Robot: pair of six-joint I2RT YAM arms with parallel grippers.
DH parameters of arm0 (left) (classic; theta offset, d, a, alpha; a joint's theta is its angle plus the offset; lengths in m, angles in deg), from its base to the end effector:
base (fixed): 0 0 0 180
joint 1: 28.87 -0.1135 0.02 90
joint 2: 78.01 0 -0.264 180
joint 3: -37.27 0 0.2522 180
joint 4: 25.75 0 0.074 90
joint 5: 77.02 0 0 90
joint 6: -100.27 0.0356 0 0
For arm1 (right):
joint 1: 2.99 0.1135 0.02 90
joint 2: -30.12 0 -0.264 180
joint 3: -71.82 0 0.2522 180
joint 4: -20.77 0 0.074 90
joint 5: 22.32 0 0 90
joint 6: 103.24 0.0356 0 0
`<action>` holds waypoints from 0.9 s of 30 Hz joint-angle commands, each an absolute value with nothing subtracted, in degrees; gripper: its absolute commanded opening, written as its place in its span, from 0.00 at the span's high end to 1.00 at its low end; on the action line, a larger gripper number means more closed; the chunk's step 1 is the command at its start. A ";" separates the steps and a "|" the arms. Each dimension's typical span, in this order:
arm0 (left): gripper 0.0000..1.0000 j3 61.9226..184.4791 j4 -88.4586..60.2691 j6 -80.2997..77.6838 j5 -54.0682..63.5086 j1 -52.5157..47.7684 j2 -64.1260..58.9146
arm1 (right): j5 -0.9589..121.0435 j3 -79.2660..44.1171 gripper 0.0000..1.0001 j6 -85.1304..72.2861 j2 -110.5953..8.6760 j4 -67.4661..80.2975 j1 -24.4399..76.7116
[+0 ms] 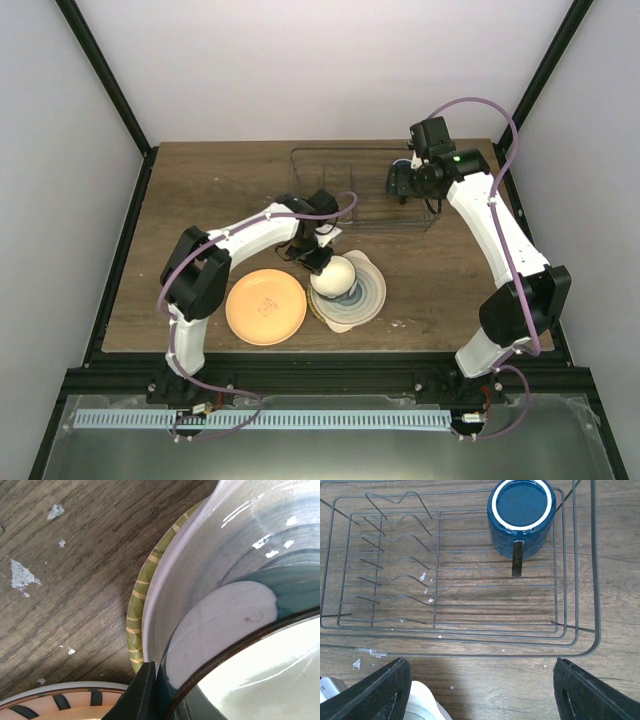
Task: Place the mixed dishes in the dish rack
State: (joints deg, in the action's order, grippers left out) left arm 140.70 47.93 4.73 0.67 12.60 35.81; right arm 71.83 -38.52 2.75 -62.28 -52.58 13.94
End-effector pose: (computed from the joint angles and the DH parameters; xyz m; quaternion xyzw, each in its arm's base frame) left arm 0.2841 -0.2613 0.2013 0.3115 0.9428 -0.1187 0.0045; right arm 0.3195 0.0946 0.3648 0.0029 0.9542 0.0510 0.2947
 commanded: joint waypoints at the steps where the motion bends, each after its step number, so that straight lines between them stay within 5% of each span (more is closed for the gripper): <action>1: 0.94 142.76 48.36 4.82 0.08 12.86 36.01 | 72.30 -38.37 0.21 2.15 -62.77 -51.67 13.50; 7: 0.97 145.35 47.11 5.96 -4.45 12.70 33.14 | 70.29 -38.28 0.21 1.95 -62.78 -51.16 12.71; 20: 1.00 156.14 42.87 3.51 -7.23 2.07 27.57 | 40.85 -33.71 0.19 1.21 -59.00 -40.99 6.24; 23: 1.00 160.40 43.07 3.92 -6.99 -0.35 28.90 | 35.25 -33.52 0.03 1.81 -58.20 -38.34 5.49; 27: 1.00 163.31 42.66 4.80 -5.79 -0.91 30.91 | 25.50 -33.35 0.00 4.15 -58.05 -34.78 5.01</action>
